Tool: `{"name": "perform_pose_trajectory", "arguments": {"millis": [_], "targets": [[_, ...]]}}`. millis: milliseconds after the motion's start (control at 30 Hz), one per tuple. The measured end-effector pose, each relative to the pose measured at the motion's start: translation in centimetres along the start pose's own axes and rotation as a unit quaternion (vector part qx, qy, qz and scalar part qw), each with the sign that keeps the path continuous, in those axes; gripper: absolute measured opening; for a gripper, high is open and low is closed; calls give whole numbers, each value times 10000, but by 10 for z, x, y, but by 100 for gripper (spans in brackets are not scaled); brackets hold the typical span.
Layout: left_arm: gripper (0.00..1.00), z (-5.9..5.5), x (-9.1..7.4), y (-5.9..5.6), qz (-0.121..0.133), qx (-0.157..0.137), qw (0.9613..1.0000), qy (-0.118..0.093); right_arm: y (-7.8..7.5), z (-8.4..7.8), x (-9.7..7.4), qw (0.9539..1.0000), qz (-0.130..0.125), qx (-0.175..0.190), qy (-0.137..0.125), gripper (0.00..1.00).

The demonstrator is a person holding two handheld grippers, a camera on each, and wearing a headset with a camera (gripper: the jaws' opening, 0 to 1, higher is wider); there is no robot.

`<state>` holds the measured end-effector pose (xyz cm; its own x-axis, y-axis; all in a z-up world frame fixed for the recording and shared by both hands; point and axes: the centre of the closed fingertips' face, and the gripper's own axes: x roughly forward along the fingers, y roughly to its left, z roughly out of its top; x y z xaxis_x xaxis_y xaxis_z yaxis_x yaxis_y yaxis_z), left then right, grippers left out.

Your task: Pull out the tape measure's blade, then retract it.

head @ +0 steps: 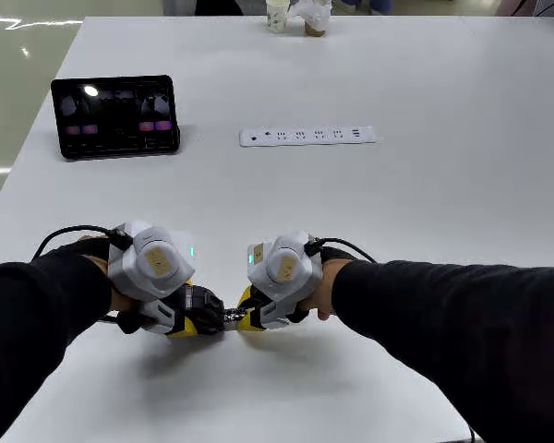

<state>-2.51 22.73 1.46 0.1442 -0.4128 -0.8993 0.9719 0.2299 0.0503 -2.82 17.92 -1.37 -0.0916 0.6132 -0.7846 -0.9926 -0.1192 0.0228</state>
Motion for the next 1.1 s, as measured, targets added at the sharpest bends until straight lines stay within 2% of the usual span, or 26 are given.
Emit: {"name": "perform_pose_trajectory", "arguments": {"millis": [1100], "targets": [[31, 0, 0, 0, 2, 13, 10000, -28, -1, -13, -8, 9999, -45, 84, 65, 11]]}}
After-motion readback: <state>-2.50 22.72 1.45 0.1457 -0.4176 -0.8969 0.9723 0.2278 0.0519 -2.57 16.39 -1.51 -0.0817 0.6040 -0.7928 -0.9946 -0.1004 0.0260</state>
